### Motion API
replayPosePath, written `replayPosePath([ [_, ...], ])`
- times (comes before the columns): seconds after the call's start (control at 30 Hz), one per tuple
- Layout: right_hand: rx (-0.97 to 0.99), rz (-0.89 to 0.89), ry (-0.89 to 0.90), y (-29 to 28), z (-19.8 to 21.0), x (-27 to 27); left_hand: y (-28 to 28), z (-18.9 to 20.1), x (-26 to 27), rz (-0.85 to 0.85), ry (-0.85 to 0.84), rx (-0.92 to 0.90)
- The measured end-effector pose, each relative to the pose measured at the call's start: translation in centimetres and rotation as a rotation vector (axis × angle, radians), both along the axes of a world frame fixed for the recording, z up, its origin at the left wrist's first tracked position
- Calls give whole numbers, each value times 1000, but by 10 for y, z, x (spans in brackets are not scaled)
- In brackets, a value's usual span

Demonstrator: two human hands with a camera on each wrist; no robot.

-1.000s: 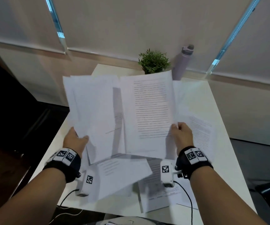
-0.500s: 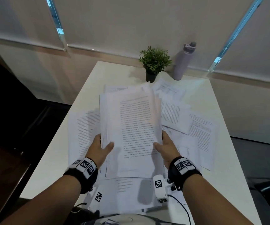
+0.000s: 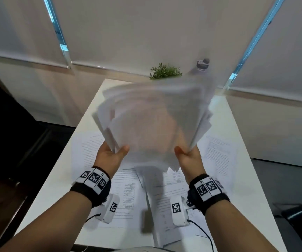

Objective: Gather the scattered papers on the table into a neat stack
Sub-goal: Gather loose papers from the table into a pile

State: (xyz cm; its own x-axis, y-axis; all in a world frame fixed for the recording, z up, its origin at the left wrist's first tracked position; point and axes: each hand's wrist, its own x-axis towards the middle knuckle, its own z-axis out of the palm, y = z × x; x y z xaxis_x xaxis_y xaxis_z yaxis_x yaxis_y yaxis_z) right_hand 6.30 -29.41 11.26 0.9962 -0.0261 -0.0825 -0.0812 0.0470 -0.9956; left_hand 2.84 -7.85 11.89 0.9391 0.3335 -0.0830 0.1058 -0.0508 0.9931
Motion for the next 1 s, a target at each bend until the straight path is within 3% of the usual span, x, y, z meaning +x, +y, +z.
replayPosePath([
  [0.17, 36, 34, -5, 0, -5, -6, -1, -7, -4, -75, 4, -38],
  [0.3, 98, -13, -128, 2, 15, 0, 4, -2, 2, -90, -22, -89],
  [0.37, -23, -48, -323, 3, 25, 1, 5, 1, 5, -61, -51, -85],
  [0.47, -436, -52, -635, 1, 28, 7, 4, 3, 6, -39, -102, -76],
  [0.57, -623, -26, -740, -2, 21, 10, 4, 0, 6, -52, -90, -71],
  [0.63, -538, -40, -718, -4, 17, 4, 6, -5, 7, -55, -41, -71],
  [0.8, 19, -117, -333, -4, 12, -5, 13, -20, 8, -91, 73, -73],
  [0.9, 160, -25, -119, 0, 5, -4, 7, -19, 12, -110, 91, -120],
  [1.0, 217, -26, -58, 5, 4, 1, 1, -13, 16, -91, 104, -176],
])
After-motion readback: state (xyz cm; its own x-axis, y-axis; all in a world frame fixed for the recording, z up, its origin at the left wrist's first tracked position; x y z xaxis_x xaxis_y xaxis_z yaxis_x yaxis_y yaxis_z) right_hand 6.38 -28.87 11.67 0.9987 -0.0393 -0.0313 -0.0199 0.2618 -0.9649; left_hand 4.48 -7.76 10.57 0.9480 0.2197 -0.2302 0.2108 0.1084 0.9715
